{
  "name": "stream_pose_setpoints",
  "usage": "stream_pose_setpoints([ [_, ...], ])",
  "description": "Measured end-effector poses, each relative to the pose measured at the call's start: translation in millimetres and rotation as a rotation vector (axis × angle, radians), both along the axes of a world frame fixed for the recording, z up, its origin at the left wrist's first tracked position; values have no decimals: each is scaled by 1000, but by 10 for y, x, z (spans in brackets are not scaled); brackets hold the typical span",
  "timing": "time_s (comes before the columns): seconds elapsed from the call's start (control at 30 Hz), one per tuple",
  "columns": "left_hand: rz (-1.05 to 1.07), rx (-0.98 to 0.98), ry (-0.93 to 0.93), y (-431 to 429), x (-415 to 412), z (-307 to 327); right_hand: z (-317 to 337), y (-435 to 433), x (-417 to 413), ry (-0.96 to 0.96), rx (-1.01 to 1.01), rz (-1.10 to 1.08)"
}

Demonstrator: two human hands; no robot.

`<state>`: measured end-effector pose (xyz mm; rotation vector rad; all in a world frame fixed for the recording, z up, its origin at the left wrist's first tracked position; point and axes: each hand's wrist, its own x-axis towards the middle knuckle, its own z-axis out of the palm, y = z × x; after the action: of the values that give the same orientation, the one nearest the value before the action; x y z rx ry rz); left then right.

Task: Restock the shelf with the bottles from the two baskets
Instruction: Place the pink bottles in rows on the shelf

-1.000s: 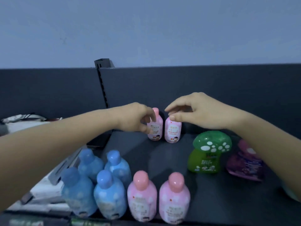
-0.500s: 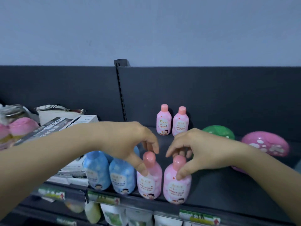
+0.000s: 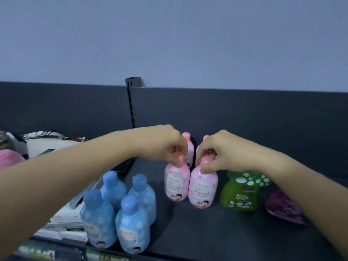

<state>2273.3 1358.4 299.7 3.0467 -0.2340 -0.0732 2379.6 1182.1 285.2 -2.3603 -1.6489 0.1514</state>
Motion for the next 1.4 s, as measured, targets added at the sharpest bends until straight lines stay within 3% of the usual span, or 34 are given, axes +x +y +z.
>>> stream_pose_setpoints([
  [0.23, 78, 120, -49, 220, 608, -309, -146, 307, 473, -61, 25, -179],
  [0.57, 119, -41, -108, 401, 817, -454, -351, 387, 638, -55, 19, -259],
  [0.73, 103, -42, -114, 392, 800, -448, -353, 391, 583, -171, -5, -259],
  [1.17, 110, 278, -291, 335, 260, -88, -146, 44, 238, -260, 47, -291],
  [1.4, 299, 301, -391, 261, -611, 234, 170, 0, -136, -295, 152, -158],
])
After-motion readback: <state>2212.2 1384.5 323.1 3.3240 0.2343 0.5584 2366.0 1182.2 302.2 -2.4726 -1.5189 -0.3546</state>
